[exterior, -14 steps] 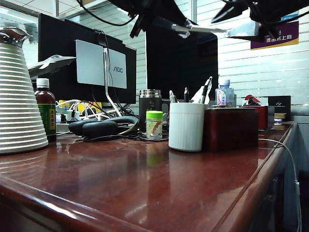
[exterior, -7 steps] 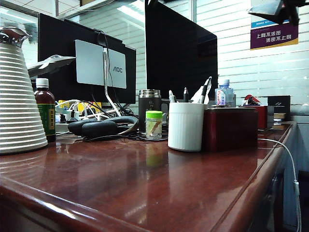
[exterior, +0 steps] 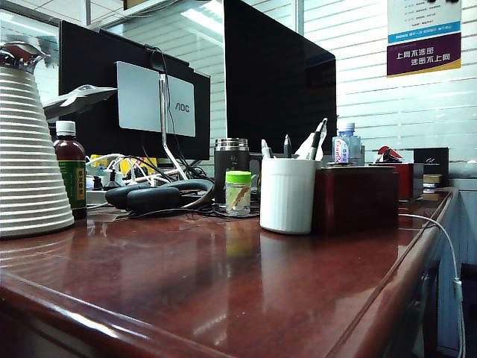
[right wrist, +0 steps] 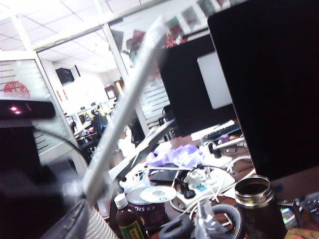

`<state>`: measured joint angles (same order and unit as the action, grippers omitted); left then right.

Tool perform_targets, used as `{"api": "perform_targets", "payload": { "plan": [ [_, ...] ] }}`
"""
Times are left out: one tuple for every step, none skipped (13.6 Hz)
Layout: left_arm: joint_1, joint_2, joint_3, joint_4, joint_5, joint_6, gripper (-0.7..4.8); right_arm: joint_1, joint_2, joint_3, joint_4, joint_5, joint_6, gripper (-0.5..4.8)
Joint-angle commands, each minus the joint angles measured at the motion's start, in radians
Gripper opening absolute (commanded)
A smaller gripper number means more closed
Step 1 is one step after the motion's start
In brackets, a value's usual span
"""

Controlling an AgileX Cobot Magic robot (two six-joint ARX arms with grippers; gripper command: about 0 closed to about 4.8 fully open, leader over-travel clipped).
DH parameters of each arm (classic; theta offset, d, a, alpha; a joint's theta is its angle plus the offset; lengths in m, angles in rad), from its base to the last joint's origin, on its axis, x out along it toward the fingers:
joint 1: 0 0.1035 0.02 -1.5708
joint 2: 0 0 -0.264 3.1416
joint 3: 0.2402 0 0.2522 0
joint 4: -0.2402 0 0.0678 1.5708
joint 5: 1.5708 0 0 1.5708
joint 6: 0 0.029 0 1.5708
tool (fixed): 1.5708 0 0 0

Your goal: Pick up all the pens on the desk and put them into the pen holder one by one.

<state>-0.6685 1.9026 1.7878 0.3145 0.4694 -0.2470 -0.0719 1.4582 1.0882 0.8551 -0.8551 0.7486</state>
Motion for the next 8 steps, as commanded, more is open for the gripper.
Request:
{"api": "perform_targets", "payload": {
  "plan": [
    [-0.049,0.017,0.002,-0.035,0.072,-0.041,-0.05,-0.006,-0.002,0.008,0.011,-0.005,0.006,2.74],
    [-0.066,0.02,0.002,-0.048,0.074,-0.04,-0.05,-0.006,-0.002,0.01,0.014,-0.005,0.007,2.74],
    [-0.097,0.031,0.0,-0.042,0.077,-0.037,-0.05,-0.006,-0.002,0.014,0.014,-0.004,0.007,2.74],
    [-0.111,0.033,-0.002,-0.045,0.077,-0.034,-0.05,-0.006,-0.002,0.014,0.017,-0.005,0.007,2.74],
    [-0.118,0.035,-0.002,-0.045,0.077,-0.034,-0.05,-0.008,-0.003,0.014,0.018,-0.005,0.008,2.74],
    [-0.118,0.035,-0.002,-0.045,0.076,-0.034,-0.05,-0.021,-0.004,0.015,0.018,-0.005,0.015,2.74],
    [-0.117,0.035,-0.002,-0.045,0.075,-0.034,-0.05,-0.029,-0.006,0.017,0.02,-0.006,0.035,2.74],
    [-0.116,0.035,-0.002,-0.048,0.071,-0.027,-0.05,-0.045,-0.006,0.025,0.021,-0.021,0.059,2.73]
  ]
}}
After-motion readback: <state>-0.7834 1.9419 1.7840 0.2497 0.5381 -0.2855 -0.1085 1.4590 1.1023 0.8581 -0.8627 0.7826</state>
